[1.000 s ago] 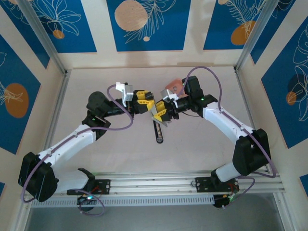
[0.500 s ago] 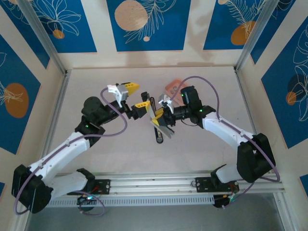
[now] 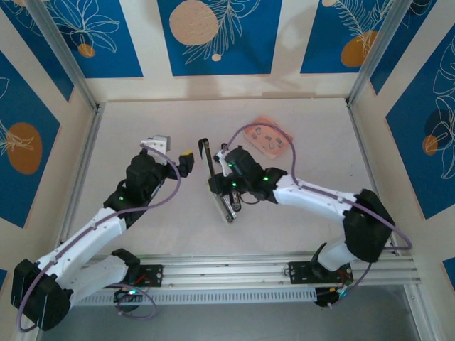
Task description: Load the staples into the stapler
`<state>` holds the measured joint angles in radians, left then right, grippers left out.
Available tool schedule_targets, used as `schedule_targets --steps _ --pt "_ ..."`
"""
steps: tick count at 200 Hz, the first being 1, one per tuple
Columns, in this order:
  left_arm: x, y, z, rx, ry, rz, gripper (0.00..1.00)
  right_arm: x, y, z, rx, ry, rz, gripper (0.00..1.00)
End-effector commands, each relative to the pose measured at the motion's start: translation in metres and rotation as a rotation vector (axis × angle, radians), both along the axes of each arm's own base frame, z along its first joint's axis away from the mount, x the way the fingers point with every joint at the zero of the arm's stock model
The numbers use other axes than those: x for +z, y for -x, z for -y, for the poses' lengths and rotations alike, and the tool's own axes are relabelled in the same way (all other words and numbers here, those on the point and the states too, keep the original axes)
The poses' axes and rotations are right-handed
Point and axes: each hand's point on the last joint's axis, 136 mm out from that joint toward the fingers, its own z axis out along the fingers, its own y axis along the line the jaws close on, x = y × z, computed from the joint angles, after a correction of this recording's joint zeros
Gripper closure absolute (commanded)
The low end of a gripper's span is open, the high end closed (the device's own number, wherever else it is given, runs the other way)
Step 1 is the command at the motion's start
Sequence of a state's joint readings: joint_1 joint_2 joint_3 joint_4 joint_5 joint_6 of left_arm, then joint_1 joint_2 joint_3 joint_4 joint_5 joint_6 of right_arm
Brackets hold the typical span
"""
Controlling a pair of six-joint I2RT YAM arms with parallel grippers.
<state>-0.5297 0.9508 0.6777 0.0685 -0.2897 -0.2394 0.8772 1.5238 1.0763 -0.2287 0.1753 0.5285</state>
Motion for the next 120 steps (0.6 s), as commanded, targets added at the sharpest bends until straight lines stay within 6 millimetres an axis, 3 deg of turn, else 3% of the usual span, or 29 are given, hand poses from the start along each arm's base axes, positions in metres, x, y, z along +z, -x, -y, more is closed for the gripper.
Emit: schedule_targets --steps 1,39,120 --pt "-0.016 0.002 -0.045 0.231 -0.014 -0.068 0.0 -0.002 -0.024 0.013 -0.328 0.082 -0.068 1.0" --pt "-0.03 0.008 -0.062 0.289 -0.026 -0.085 0.0 -0.029 -0.039 0.003 -0.406 0.219 -0.131 1.0" --pt "-0.047 0.008 -0.06 0.25 -0.001 -0.135 0.0 -0.077 -0.079 -0.009 -0.396 0.338 -0.237 1.0"
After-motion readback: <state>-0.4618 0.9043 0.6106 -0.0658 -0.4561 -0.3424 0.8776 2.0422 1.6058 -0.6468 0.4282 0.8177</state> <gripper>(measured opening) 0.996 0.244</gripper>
